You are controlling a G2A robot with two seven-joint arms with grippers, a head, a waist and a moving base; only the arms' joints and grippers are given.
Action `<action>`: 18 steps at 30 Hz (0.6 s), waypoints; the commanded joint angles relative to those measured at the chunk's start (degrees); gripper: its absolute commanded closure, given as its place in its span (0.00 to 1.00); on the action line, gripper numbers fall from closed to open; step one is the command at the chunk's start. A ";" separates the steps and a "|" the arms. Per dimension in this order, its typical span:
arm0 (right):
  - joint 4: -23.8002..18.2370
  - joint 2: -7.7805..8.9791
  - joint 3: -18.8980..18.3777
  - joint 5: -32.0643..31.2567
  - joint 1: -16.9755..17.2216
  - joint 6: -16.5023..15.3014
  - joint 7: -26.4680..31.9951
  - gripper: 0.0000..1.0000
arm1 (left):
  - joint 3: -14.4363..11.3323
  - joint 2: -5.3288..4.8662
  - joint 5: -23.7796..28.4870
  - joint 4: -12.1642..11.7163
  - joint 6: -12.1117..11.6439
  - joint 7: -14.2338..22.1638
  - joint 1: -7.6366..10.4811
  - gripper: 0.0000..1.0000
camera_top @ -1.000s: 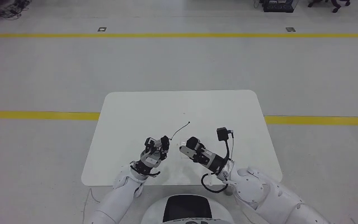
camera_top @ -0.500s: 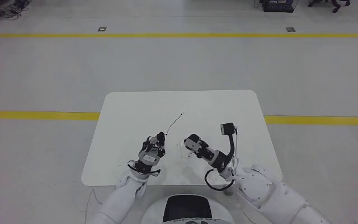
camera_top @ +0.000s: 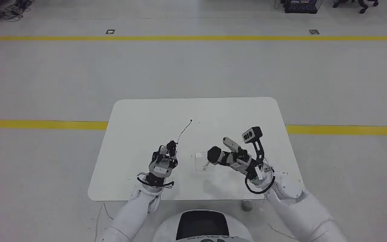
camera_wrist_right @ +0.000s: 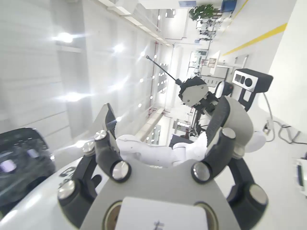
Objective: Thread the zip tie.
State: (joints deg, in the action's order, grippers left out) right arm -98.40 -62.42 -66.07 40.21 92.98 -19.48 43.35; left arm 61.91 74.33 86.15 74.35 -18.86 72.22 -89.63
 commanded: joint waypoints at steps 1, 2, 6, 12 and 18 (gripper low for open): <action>3.01 -2.64 -2.17 0.86 -0.03 0.00 7.25 0.00 | -0.02 0.11 -0.13 -0.28 -0.02 0.14 0.14 1.00; 3.95 -3.69 -2.60 0.91 -0.14 0.00 9.30 0.00 | -0.03 0.17 -0.16 -0.39 -0.07 0.17 0.18 1.00; 5.72 -5.34 -2.95 1.28 -0.49 0.00 12.99 0.00 | 0.00 0.27 -0.58 -0.61 -0.60 0.21 0.28 1.00; 5.72 -5.34 -2.95 1.28 -0.49 0.00 12.99 0.00 | 0.00 0.27 -0.58 -0.61 -0.60 0.21 0.28 1.00; 7.38 -6.12 -0.85 7.78 -1.67 0.00 17.25 0.00 | -0.89 0.53 -2.26 0.27 -0.62 -1.22 -0.23 1.00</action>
State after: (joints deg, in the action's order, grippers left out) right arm -92.19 -68.27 -67.58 46.04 91.90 -19.48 58.65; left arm 61.33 74.73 84.40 74.53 -19.23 70.95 -89.64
